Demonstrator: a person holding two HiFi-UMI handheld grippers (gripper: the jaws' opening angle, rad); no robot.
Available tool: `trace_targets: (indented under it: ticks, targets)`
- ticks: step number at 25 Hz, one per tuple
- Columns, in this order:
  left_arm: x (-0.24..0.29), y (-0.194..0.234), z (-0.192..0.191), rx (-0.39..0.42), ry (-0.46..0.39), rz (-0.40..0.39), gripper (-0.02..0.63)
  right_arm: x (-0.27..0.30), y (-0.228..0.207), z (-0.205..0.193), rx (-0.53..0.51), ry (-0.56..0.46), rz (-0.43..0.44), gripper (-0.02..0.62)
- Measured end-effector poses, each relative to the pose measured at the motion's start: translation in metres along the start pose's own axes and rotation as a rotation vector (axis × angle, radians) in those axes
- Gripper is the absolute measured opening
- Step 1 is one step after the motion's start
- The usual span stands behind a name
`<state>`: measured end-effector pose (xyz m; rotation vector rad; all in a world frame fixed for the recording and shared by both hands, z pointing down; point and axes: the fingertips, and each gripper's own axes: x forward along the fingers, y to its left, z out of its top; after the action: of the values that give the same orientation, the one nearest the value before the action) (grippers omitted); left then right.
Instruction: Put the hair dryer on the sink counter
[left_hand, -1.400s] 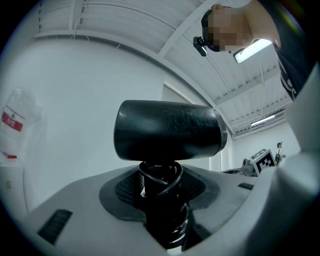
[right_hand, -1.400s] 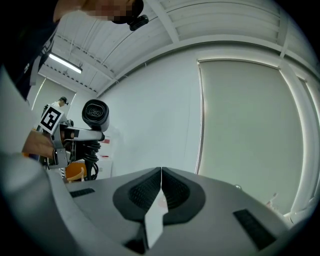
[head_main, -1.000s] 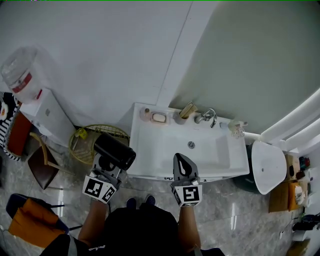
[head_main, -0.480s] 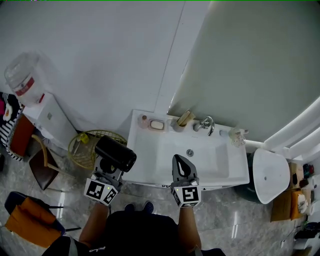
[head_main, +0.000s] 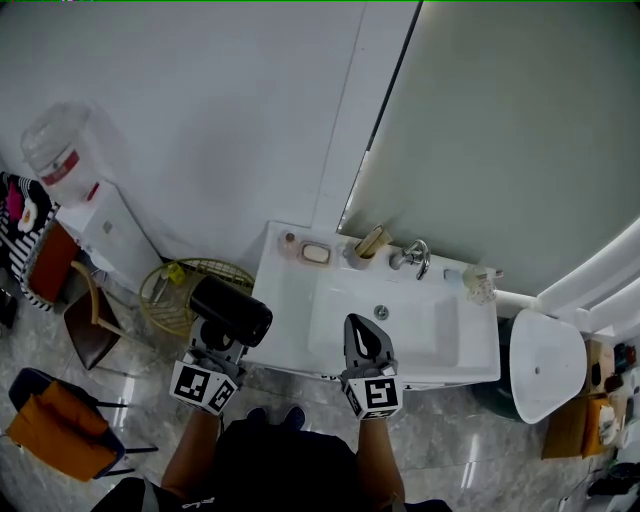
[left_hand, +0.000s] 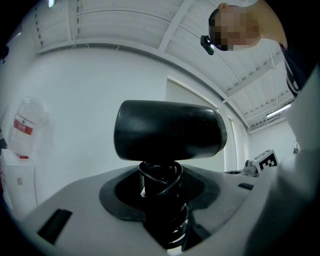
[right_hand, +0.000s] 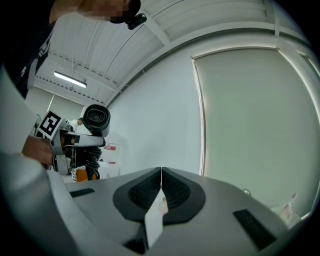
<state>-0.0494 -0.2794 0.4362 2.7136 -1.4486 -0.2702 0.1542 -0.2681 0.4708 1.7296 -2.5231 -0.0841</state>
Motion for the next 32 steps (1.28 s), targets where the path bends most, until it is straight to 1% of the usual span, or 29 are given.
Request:
trace_targets:
  ticks: [6, 10, 14, 16, 20, 24, 28, 32]
  targets:
    - [-0.002, -0.01, -0.01, -0.008, 0.01, 0.02, 0.21, -0.008, -0.004, -0.004, 0.001, -0.003, 0.017, 0.029]
    - [0.004, -0.008, -0.021, -0.046, 0.046, 0.034, 0.21, -0.009, -0.007, -0.004, 0.001, -0.001, 0.011, 0.029]
    - [0.012, -0.004, -0.028, -0.055, 0.086, 0.04, 0.21, -0.007, -0.011, -0.001, 0.014, -0.007, -0.008, 0.029]
    - [0.017, 0.001, -0.035, -0.068, 0.115, 0.053, 0.21, -0.005, -0.012, -0.003, 0.018, -0.005, -0.01, 0.029]
    - [0.027, 0.015, -0.056, -0.118, 0.18, 0.069, 0.21, 0.001, -0.007, -0.004, 0.021, -0.001, -0.016, 0.029]
    - [0.04, 0.026, -0.089, -0.138, 0.272, 0.078, 0.211, 0.005, -0.007, -0.002, 0.054, -0.01, -0.027, 0.029]
    - [0.057, 0.036, -0.12, -0.219, 0.332, 0.085, 0.21, 0.011, -0.012, -0.004, 0.022, 0.008, -0.048, 0.029]
    - [0.067, 0.046, -0.157, -0.26, 0.431, 0.115, 0.21, 0.012, -0.016, -0.007, 0.059, 0.005, -0.064, 0.029]
